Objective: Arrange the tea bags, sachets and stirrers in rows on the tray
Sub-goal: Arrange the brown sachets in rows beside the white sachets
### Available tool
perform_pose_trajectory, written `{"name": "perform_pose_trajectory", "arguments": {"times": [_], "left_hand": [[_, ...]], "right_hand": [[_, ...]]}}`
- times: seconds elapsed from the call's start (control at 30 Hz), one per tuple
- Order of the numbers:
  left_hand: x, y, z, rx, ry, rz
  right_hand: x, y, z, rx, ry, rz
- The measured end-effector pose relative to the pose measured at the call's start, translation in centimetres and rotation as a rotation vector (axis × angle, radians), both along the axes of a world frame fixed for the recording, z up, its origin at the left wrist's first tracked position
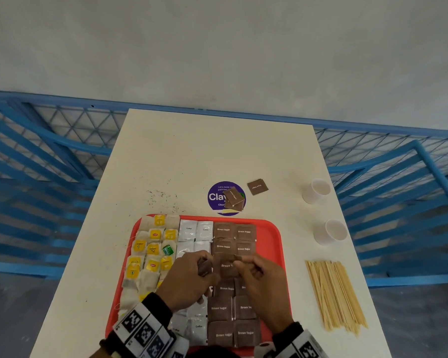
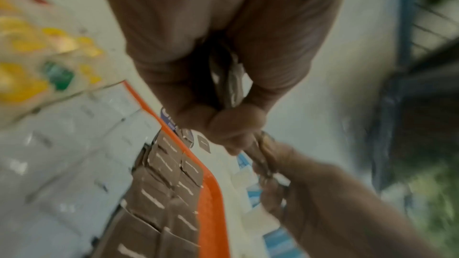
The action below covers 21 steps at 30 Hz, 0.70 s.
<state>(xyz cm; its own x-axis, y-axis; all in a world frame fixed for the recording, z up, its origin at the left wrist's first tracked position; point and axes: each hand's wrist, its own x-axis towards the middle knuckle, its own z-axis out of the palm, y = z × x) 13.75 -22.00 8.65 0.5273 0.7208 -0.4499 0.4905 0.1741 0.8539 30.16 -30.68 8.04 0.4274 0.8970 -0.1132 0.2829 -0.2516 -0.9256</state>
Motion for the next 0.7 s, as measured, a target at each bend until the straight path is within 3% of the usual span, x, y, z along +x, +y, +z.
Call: {"name": "perform_pose_trajectory", "arguments": {"times": [0.07,0.17,0.3,0.37,0.47,0.5,0.57,0.7], "left_hand": [[-0.1,0.0,-0.1,-0.032,0.011,0.007],[-0.2,0.2,0.1,-0.171,-0.082,0.074],[-0.1,-0.1,0.2,-0.184,-0.095,0.045],[-0.1,-0.2,0.1,-0.165,-0.108,0.006],[-0.1,-0.2,0.5,-0.164,-0.137,-0.018],[0.0,-0.3,0.7,-0.181,-0.156,-0.018],[0.0,-0.2,0.9,-0.221,-0.192,-0.001],[-0.1,-0.2,0.7,-0.266,-0.239,0.058]], "right_hand": [[0.0,0.0,0.2,0.043,-0.056,-0.055],[0.6,0.3,0.3,0.064,0.011,-0.053],[0.8,0.4,0.5,0.066,0.074,-0.007],[0.9,0.3,0.1,0.101,-0.064,0.004],[0.9,0.1,-0.7,0.171,-0.448,0.06],[0.9,0.1,-0.7,0.175,-0.482,0.044],[1.1,0.2,-0.4,0.149,-0.367,-0.054],[1.5,0.1,1.1,-0.087,0.338,0.01]]}}
